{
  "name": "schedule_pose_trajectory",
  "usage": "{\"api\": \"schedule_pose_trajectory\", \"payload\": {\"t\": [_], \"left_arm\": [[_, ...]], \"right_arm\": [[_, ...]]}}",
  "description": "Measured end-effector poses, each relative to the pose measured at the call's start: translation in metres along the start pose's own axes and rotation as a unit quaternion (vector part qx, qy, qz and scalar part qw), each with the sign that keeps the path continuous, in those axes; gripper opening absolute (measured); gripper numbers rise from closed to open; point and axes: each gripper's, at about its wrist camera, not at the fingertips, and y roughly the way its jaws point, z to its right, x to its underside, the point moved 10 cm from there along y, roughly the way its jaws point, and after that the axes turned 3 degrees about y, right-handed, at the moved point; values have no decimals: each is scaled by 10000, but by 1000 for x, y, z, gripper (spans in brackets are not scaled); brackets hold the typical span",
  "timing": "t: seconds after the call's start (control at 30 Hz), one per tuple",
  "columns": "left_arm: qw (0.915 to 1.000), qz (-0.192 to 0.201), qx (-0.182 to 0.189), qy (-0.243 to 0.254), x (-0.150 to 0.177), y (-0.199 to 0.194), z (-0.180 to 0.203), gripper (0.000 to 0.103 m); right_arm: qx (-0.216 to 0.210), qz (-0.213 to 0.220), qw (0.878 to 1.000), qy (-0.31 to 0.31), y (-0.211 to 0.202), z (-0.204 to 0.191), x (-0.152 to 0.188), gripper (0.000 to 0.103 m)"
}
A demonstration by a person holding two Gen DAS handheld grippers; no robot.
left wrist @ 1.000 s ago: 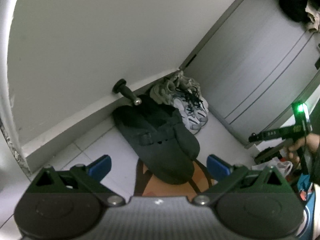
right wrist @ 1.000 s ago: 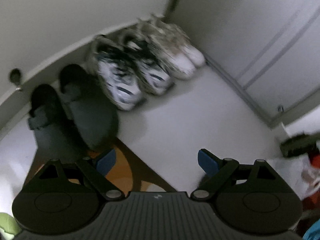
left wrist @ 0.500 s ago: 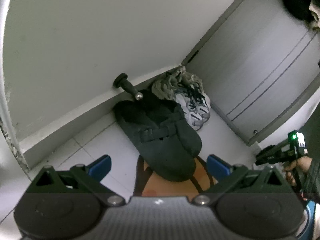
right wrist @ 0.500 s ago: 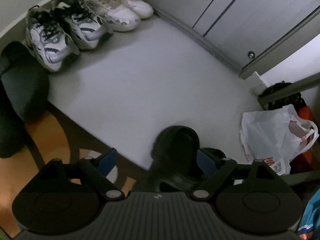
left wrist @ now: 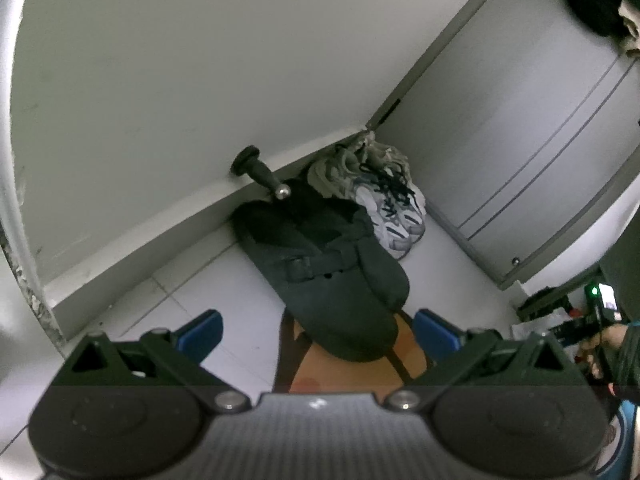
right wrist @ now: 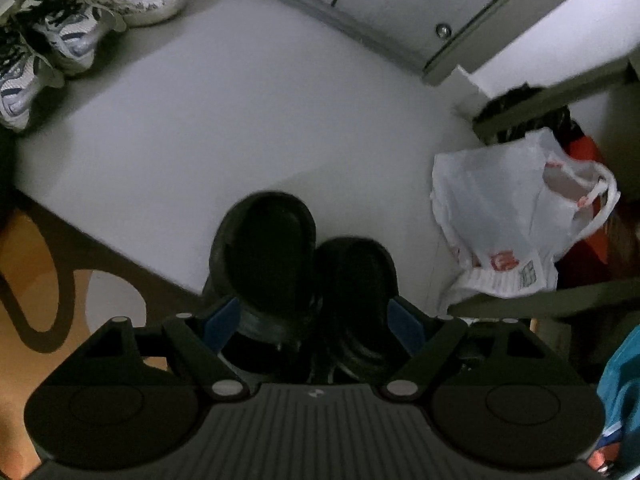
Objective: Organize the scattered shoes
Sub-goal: 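Close the right gripper on both black rubber clogs together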
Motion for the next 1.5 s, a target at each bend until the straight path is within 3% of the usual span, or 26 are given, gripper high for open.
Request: {"api": "schedule_pose_trajectory", "payload": {"t": [0.17,0.27,0.37,0.43,0.53,1.1,1.2,1.33,1.5], "left_arm": [[10000,-12,-25,35,0,2,0,103],[10000,-23,-60,68,0,4,-2,103],[10000,-47,-62,43,-1,5,-3,103],[10000,-46,-72,52,-1,6,-3,103],[9999,-66,-93,74,-1,7,-4,103],[9987,46,-460,236,-5,7,-12,103],[9982,-35,-501,327,-3,10,-10,103],[9972,-72,-546,515,-1,12,-6,103],[9970,-96,-559,533,1,13,-6,103]], "right_arm": [[-103,-27,9999,14,11,-2,6,84],[-121,-84,9999,85,22,2,7,78],[-123,-6,9991,416,25,16,-1,76],[-169,-39,9979,629,30,23,-2,66],[-207,-178,9967,770,42,28,2,60],[-559,-737,9875,1273,90,31,6,60],[-590,-950,9866,1185,98,26,9,43],[-697,-1137,9846,1127,103,20,8,31],[-781,-1060,9878,829,95,11,8,28]]}}
